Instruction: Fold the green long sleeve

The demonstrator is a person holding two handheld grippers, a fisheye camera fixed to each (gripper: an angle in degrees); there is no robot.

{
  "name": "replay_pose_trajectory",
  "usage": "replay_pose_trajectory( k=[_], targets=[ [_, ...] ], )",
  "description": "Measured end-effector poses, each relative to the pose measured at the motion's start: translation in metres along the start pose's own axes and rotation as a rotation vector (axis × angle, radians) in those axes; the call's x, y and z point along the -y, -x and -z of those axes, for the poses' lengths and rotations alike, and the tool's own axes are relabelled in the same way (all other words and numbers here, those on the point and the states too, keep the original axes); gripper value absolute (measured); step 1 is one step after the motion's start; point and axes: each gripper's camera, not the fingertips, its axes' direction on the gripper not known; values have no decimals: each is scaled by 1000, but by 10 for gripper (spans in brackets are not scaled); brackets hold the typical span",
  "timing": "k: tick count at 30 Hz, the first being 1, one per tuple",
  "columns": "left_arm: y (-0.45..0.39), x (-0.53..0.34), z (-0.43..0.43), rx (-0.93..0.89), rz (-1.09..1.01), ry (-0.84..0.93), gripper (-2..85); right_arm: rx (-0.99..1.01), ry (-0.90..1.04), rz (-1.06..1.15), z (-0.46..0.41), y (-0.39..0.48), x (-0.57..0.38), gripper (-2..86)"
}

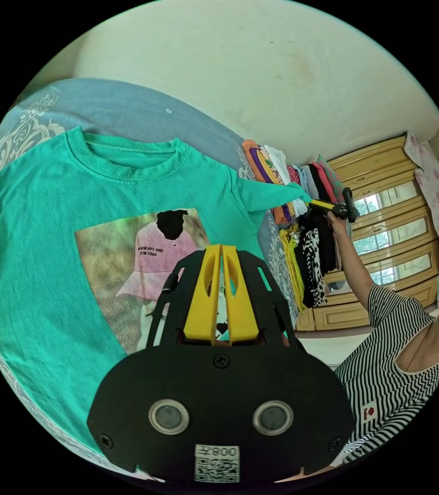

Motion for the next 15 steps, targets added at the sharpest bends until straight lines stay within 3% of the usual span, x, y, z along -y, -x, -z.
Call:
replay_pose_trajectory(
  k=[9, 15],
  targets=[
    [-17, -36, -10, -84, 39, -34, 2, 85, 46, 86, 12, -3, 0, 20],
    [-50, -60, -16, -147, -72, 15, 6, 319, 126, 193, 36, -15, -9, 28]
  ],
)
